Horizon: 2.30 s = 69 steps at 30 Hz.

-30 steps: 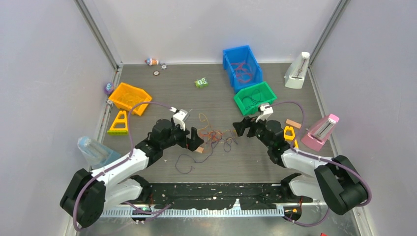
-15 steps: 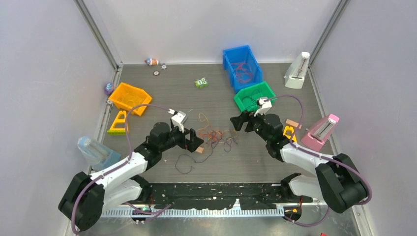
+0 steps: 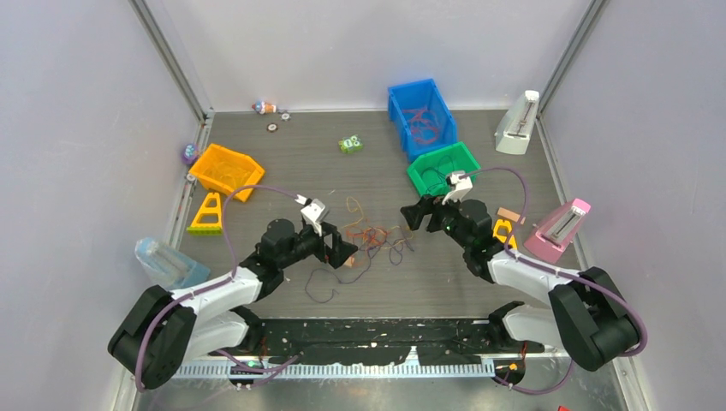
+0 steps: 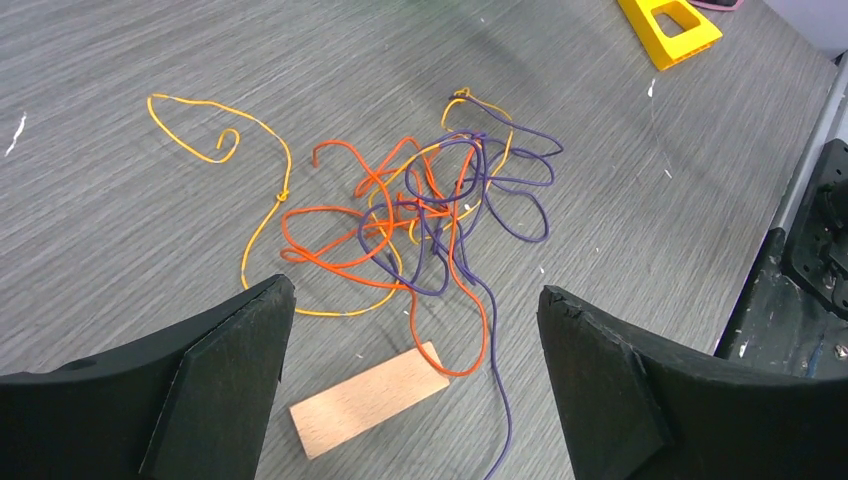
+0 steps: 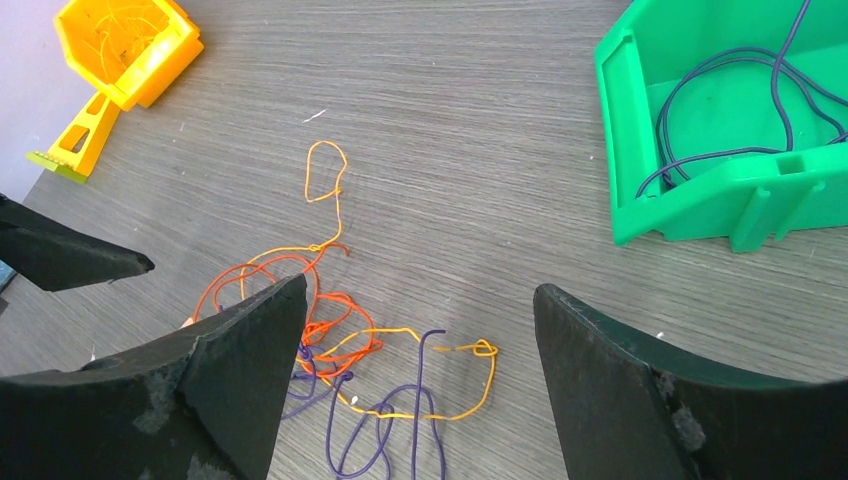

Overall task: Untangle the cables
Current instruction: Untie the cable.

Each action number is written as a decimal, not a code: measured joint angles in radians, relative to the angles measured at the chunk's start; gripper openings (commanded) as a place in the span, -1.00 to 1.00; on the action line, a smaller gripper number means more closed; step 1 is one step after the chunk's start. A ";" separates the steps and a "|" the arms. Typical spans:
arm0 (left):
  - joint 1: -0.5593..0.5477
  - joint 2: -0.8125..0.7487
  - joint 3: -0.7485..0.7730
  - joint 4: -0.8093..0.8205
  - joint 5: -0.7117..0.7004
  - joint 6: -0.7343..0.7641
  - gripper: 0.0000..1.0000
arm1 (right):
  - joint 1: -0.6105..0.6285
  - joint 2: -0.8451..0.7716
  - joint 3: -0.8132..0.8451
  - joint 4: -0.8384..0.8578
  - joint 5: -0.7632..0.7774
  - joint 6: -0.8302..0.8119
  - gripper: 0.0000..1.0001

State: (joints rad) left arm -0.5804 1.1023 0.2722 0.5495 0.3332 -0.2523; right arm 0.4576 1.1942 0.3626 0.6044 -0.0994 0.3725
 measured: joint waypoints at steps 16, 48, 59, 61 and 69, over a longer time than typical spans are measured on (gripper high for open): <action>0.000 0.064 0.097 -0.059 -0.001 0.020 0.85 | 0.018 0.054 0.006 0.016 -0.022 0.000 0.77; 0.000 0.211 0.265 -0.358 -0.133 -0.006 0.78 | 0.137 0.336 0.256 -0.133 -0.040 -0.031 0.48; 0.000 0.245 0.289 -0.396 -0.123 -0.008 0.49 | 0.164 0.376 0.282 -0.171 -0.109 -0.033 0.31; 0.000 0.247 0.289 -0.393 -0.103 -0.006 0.42 | 0.164 0.348 0.267 -0.171 -0.109 -0.039 0.23; 0.000 0.316 0.317 -0.392 -0.022 -0.006 0.11 | 0.164 0.283 0.232 -0.189 -0.107 -0.056 -0.13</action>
State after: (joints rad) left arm -0.5804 1.4181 0.5892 0.1574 0.3111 -0.2588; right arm 0.6220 1.4769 0.5941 0.4156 -0.2066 0.3161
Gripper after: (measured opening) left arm 0.615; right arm 0.490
